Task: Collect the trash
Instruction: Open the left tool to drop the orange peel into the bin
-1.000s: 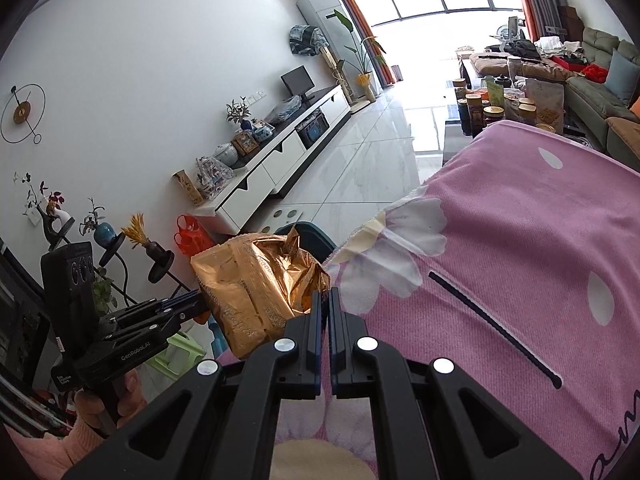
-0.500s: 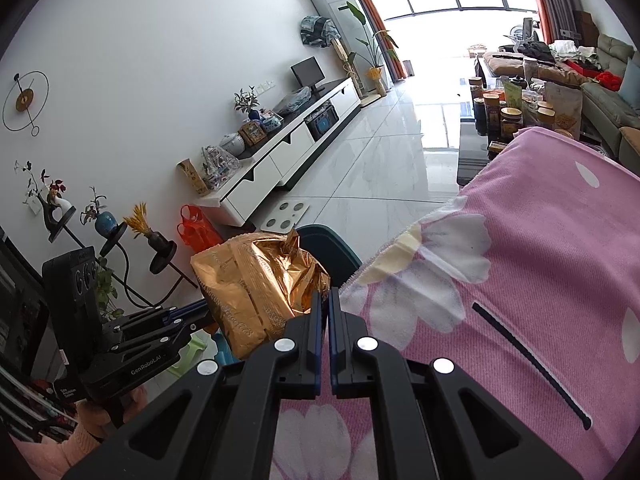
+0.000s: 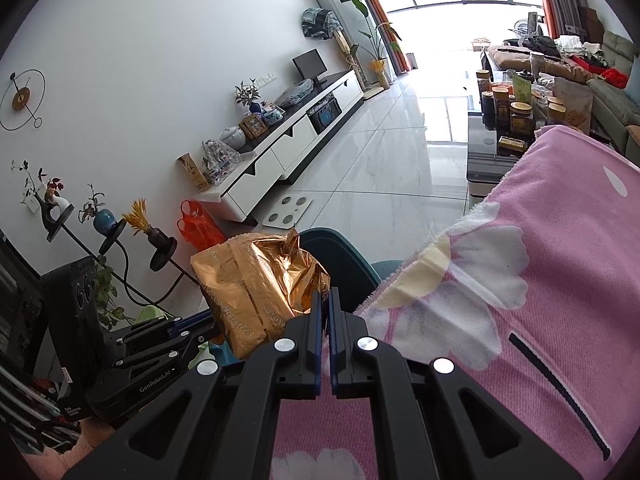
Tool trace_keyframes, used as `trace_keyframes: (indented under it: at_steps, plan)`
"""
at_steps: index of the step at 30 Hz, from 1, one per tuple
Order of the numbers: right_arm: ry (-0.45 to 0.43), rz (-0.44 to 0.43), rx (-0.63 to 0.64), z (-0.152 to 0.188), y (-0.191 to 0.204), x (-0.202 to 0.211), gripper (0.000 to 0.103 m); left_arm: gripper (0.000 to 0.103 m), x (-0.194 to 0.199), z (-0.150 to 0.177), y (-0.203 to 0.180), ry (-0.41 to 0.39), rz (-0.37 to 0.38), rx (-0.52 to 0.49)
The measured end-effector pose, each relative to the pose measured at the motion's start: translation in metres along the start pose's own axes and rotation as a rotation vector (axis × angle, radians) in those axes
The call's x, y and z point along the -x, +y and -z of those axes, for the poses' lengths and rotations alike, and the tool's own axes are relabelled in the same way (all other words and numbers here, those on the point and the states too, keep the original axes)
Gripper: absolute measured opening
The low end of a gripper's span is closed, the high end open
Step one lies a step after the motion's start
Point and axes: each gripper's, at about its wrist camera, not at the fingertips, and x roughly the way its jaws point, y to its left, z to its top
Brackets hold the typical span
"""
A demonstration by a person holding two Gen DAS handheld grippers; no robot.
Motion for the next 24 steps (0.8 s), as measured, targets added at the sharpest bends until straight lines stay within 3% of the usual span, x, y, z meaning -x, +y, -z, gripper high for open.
trace_keyframes:
  at_steps: [24]
  plan:
    - [0.100, 0.033, -0.007, -0.009, 0.009, -0.050, 0.005, 0.017, -0.039, -0.005, 0.013, 0.060, -0.011, 0.041]
